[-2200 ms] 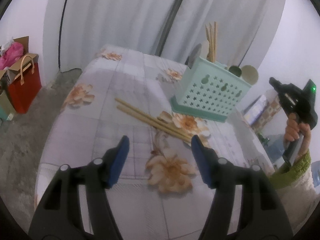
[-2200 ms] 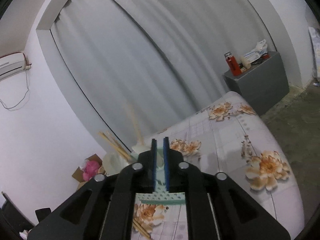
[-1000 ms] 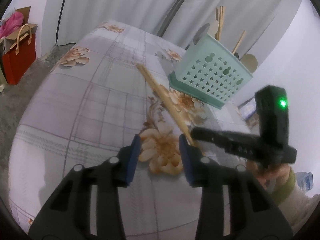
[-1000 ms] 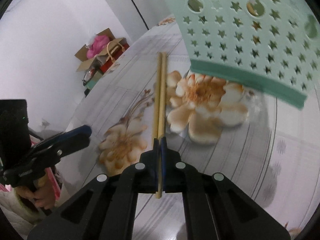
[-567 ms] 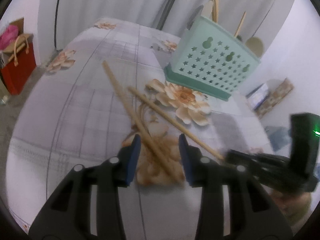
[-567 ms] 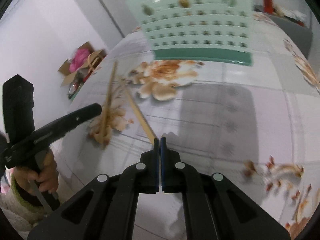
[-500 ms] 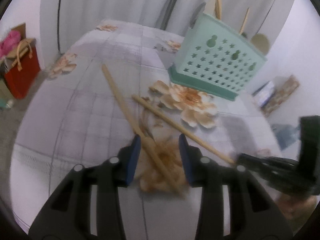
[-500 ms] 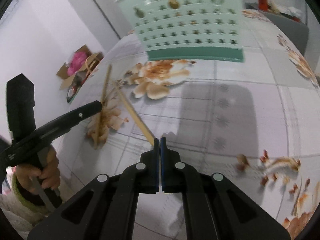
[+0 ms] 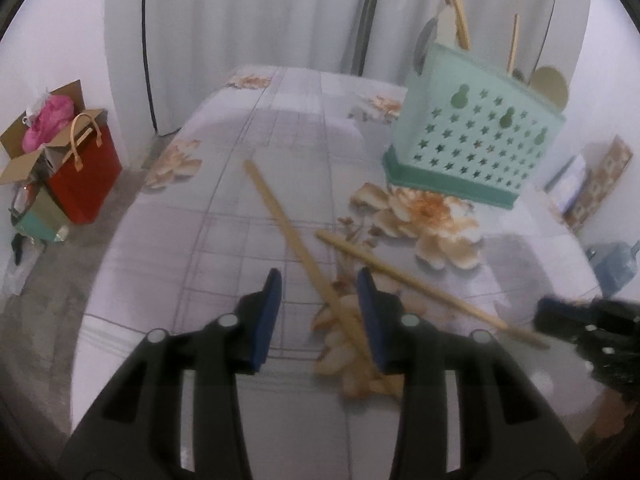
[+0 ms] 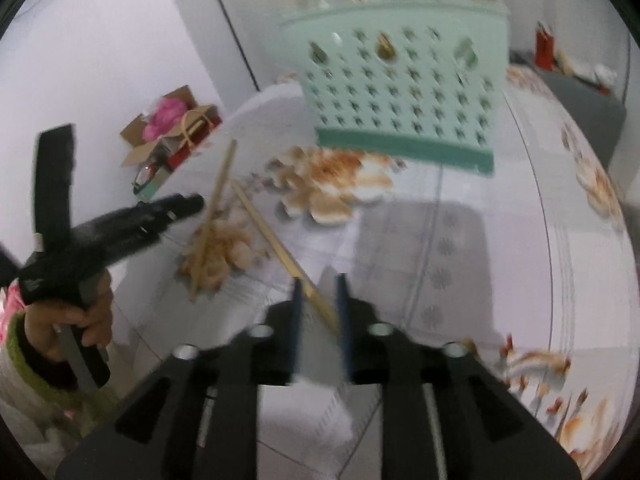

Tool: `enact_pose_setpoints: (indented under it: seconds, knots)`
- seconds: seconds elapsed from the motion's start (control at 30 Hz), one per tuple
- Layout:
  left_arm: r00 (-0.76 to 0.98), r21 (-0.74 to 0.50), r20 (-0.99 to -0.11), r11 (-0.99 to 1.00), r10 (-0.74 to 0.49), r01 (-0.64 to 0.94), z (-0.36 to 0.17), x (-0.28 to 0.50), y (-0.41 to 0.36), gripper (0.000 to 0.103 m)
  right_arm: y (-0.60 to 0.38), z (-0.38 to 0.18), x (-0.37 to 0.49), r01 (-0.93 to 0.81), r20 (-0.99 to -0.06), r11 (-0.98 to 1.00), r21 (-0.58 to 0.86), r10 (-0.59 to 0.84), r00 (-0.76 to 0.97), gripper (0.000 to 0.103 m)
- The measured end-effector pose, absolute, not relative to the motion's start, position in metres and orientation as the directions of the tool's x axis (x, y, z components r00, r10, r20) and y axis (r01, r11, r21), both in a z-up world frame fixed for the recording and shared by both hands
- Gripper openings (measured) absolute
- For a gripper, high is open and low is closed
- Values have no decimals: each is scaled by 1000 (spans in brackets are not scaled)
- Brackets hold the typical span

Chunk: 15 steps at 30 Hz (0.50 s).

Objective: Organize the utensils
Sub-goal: 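Lift the chopstick with the right gripper while the left gripper grasps another chopstick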

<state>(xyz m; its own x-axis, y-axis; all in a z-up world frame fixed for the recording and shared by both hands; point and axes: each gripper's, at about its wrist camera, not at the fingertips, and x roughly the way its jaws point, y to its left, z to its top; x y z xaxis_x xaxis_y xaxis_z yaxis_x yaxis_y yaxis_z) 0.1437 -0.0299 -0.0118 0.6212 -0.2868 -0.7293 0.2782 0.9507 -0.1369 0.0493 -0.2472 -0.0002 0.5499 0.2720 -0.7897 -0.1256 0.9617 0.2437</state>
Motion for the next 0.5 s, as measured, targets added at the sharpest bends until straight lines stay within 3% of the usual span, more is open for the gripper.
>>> enact_pose_setpoints:
  seconds: [0.3,0.4,0.43,0.47,0.5]
  knots:
    - [581,-113,-773,957,-254,268,-22,163,-37,35,-205,-10,81,-305,-825,944,125,269,496,25]
    - [583,-80,-781,961,-225,263,-22,170,-37,23,-196,-18,90,-337,-846,936,97,256,468,24]
    - [584,-75,-782,962,-219,261,-22,172,-37,15,-194,-22,93,-340,-852,936,91,250,459,20]
    - [584,-72,-783,963,-216,260,-22,174,-36,10,-192,-22,94,-346,-849,935,80,246,467,10]
    - [583,-70,-783,963,-215,261,-22,176,-35,8,-192,-21,95,-351,-849,933,85,252,464,9]
